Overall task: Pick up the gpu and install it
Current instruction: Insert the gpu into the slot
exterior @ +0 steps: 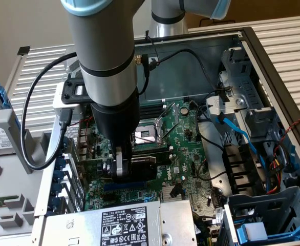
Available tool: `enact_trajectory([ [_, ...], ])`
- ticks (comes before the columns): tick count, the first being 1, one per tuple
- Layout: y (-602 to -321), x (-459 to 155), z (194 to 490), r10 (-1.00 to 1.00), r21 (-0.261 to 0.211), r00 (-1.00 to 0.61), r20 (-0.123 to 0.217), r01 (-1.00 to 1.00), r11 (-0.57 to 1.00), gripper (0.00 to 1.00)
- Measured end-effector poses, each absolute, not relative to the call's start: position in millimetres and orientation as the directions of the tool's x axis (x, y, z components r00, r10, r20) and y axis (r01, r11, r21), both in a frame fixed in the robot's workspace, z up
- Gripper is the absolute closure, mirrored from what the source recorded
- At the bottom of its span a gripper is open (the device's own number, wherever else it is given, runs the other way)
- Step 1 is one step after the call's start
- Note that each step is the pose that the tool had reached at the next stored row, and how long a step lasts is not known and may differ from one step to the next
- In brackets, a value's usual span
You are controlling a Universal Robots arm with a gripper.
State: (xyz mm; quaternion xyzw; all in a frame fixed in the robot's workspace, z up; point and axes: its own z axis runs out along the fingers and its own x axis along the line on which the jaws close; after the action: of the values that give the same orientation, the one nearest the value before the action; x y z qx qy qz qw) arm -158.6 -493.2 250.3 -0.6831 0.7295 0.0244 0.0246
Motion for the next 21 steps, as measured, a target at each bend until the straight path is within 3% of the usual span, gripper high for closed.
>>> enact_trajectory([
  [21,-491.9,-160.0,249.3,-0.996,0.002,-0.065,-0.067,-0.998,0.065,0.72],
])
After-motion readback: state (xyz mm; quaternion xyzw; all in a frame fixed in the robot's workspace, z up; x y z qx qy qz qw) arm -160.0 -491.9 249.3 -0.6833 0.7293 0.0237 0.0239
